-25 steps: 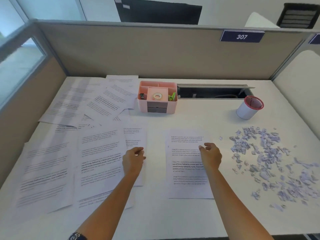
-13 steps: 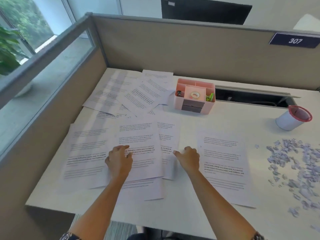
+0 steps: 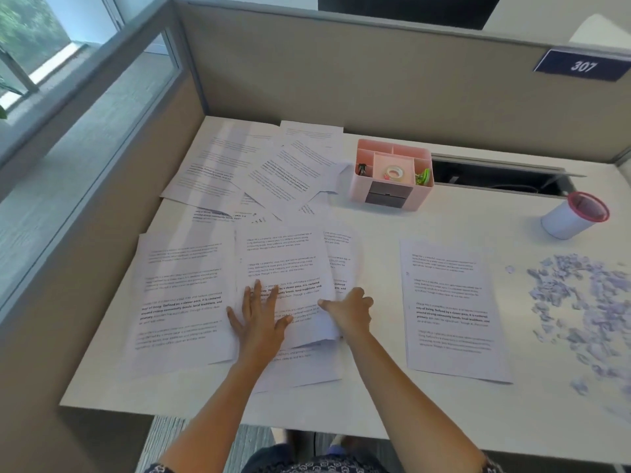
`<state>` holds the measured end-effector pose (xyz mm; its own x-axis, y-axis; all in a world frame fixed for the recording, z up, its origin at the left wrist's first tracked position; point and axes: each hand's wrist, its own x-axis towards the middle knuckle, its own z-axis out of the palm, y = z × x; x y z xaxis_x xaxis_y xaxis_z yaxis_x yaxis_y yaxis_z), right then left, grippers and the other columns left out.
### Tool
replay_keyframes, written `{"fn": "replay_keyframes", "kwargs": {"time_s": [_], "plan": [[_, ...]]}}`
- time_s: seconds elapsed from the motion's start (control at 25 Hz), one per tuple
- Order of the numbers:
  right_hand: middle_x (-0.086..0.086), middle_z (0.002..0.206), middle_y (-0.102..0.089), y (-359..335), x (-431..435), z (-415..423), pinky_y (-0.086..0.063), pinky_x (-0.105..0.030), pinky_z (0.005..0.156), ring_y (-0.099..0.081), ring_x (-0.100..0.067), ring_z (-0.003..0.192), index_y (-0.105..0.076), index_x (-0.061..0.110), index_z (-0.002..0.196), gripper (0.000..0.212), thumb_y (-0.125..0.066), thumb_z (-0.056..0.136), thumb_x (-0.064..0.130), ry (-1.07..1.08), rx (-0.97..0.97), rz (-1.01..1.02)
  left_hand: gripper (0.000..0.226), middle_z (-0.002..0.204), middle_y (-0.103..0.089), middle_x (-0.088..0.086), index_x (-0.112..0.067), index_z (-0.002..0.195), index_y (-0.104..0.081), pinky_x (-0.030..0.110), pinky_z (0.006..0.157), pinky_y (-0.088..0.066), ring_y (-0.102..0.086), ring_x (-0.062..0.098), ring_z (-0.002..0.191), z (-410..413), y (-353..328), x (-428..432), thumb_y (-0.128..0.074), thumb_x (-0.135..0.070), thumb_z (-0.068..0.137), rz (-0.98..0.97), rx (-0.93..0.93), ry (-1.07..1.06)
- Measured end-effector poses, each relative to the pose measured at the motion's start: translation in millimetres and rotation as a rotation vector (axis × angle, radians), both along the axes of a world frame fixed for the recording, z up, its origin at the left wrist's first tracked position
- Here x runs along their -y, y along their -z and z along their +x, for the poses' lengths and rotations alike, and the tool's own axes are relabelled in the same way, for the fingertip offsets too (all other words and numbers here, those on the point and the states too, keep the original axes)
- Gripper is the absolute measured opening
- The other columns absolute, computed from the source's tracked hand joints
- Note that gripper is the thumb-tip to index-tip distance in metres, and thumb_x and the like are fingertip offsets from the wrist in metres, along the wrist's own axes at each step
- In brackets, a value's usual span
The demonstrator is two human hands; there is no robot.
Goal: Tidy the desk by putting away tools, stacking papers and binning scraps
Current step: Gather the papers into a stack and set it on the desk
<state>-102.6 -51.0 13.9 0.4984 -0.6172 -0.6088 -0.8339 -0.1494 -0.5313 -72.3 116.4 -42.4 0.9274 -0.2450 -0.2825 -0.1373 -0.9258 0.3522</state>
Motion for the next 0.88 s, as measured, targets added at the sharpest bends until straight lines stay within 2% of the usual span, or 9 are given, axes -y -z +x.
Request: {"fn": "replay_keyframes", "kwargs": {"time_s": [0.12,0.24,0.36,0.44,0.56,0.64,0.72,0.8,0.88], "plan": [[-0.015,0.137,-0.047,-0.3,-9.0,-2.4,-0.042,-0.035,0.087,-0.053,-0.033,0.118,-0.023,0.008,0.143,0.086,-0.076,0.08,0.029,0.072,0.072,0.048,0.066,0.162,0.009,-0.004,-0.036,0.152,-0.015,0.057,0.113,0.014,0.013,0.018,0.148,1.1,2.3,-3.4,-0.046,-0.049,0.095,-0.041,0.002,0.004],[-0.01,0.125,-0.056,-0.9,-14.9,-5.1,-0.042,-0.028,0.074,-0.055,-0.024,0.093,-0.022,0.008,0.143,0.079,-0.072,0.083,0.017,0.126,0.11,0.085,0.065,0.162,0.006,-0.005,-0.037,0.151,-0.018,0.056,0.113,0.015,0.012,0.018,0.148,1.0,3.7,-7.2,-0.047,-0.049,0.095,-0.075,0.006,0.006],[-0.004,0.106,-0.053,1.8,-16.8,-5.6,-0.04,-0.027,0.061,-0.051,-0.017,0.077,-0.029,0.007,0.139,0.067,-0.068,0.084,0.01,0.137,0.129,0.113,0.062,0.163,0.0,-0.004,-0.034,0.151,-0.023,0.054,0.114,0.013,0.006,0.017,0.149,-0.2,2.7,-10.2,-0.046,-0.048,0.095,-0.116,0.04,-0.005],[-0.005,0.108,-0.058,3.6,-14.2,-6.5,-0.045,-0.029,0.068,-0.055,-0.02,0.082,-0.039,0.008,0.13,0.057,-0.069,0.081,0.008,0.161,0.165,0.121,0.061,0.163,-0.004,-0.003,-0.031,0.151,-0.023,0.054,0.115,0.01,0.003,0.018,0.149,0.7,2.1,-14.6,-0.044,-0.048,0.096,-0.128,0.068,-0.019],[-0.01,0.111,-0.062,2.2,1.8,-13.0,-0.053,-0.036,0.079,-0.06,-0.025,0.09,-0.048,0.01,0.114,0.043,-0.069,0.078,0.004,0.256,0.234,0.14,0.067,0.163,0.002,-0.001,-0.024,0.154,-0.014,0.052,0.116,0.01,0.008,0.018,0.149,2.9,3.4,-22.6,-0.038,-0.051,0.097,-0.098,0.069,0.002],[-0.011,0.11,-0.062,1.2,21.1,-21.7,-0.053,-0.036,0.078,-0.06,-0.026,0.091,-0.05,0.01,0.109,0.039,-0.069,0.076,0.001,0.288,0.248,0.145,0.071,0.163,0.008,0.001,-0.02,0.155,-0.006,0.052,0.116,0.012,0.013,0.018,0.149,2.4,3.7,-26.1,-0.033,-0.053,0.097,-0.056,0.055,0.017],[-0.012,0.116,-0.061,0.1,42.0,-31.5,-0.053,-0.038,0.084,-0.06,-0.028,0.097,-0.05,0.01,0.114,0.046,-0.07,0.073,0.001,0.323,0.264,0.193,0.074,0.162,0.013,0.001,-0.018,0.155,-0.001,0.052,0.116,0.013,0.016,0.018,0.148,1.4,2.0,-26.9,-0.029,-0.055,0.097,-0.014,0.049,0.023],[-0.006,0.124,-0.055,0.7,60.3,-40.4,-0.048,-0.041,0.093,-0.057,-0.029,0.109,-0.045,0.013,0.129,0.065,-0.076,0.071,0.01,0.361,0.296,0.249,0.077,0.161,0.018,0.002,-0.016,0.154,0.003,0.054,0.115,0.015,0.019,0.018,0.147,0.9,0.6,-25.3,-0.021,-0.06,0.096,0.034,0.046,0.041],[-0.001,0.121,-0.048,-5.8,70.4,-44.0,-0.043,-0.038,0.093,-0.051,-0.028,0.117,-0.041,0.016,0.137,0.065,-0.075,0.081,0.022,0.378,0.333,0.251,0.085,0.16,0.022,0.003,-0.017,0.154,0.002,0.053,0.11,0.024,0.024,0.019,0.146,-0.5,0.4,-20.5,-0.004,-0.068,0.087,0.069,0.068,0.084]]}}
